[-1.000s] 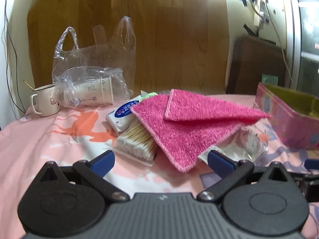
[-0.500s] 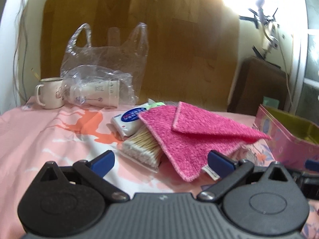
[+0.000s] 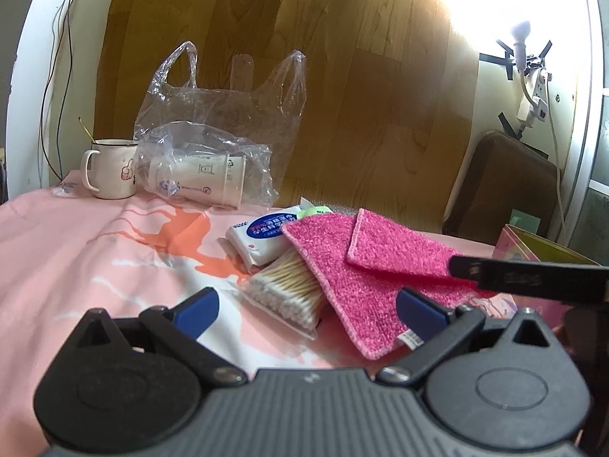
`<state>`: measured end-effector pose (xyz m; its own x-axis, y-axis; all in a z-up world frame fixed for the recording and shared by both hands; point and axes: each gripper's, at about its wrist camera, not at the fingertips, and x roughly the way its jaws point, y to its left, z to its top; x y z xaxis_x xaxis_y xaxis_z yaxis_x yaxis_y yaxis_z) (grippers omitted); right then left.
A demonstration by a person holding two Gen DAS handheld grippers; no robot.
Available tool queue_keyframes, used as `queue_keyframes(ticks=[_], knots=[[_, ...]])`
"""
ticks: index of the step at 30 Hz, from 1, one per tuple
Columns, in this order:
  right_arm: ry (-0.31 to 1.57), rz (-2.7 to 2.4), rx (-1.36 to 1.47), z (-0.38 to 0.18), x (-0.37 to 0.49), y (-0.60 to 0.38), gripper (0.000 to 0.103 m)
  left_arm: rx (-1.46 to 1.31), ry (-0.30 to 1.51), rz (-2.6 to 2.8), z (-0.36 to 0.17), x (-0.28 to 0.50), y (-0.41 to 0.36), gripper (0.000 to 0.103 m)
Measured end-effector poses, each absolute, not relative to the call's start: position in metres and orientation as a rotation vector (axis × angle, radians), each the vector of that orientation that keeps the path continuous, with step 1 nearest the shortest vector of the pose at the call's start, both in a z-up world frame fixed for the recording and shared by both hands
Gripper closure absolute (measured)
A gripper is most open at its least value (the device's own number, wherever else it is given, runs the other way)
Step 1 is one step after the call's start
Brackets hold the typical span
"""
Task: Organize soft objects
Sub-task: 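Reach the right tool to the pink terry cloth and close on it, then lift the pink cloth off the smiley keychain bag with the right tool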
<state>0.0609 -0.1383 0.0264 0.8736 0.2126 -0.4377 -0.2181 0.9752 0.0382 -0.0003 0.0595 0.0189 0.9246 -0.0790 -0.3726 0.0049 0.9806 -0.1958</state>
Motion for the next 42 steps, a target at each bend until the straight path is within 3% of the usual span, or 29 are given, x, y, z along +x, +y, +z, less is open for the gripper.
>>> queue_keyframes(ticks=[3,4,6,9,21,34,37,39,42], knots=[[0.498,0.249,-0.037,0.021,0.065,-0.131,0.05,-0.196,0.392,-0.044,0.019,0.0,0.06,0.0],[0.494,0.25,-0.039,0.021,0.062,-0.13,0.054,-0.197,0.392,-0.044,0.019,0.001,0.06,0.0],[0.486,0.253,-0.054,0.022,0.057,-0.128,0.075,-0.199,0.393,-0.043,0.019,0.001,0.06,0.0],[0.469,0.236,-0.061,0.026,0.053,-0.128,0.085,-0.201,0.393,-0.041,0.019,0.001,0.061,0.0],[0.363,0.231,0.07,0.051,0.013,-0.157,0.086,-0.217,0.394,-0.033,0.018,0.001,0.064,0.0],[0.55,0.444,-0.029,0.012,-0.024,-0.138,0.085,-0.248,0.405,-0.026,0.017,0.003,0.07,0.0],[0.542,0.459,-0.069,0.011,-0.03,-0.131,0.077,-0.247,0.403,-0.024,0.017,0.003,0.07,0.0],[0.531,0.451,-0.068,0.014,-0.03,-0.131,0.062,-0.247,0.403,-0.023,0.016,0.003,0.071,0.0],[0.507,0.435,-0.036,0.017,-0.033,-0.14,0.047,-0.251,0.403,-0.022,0.016,0.003,0.071,0.0]])
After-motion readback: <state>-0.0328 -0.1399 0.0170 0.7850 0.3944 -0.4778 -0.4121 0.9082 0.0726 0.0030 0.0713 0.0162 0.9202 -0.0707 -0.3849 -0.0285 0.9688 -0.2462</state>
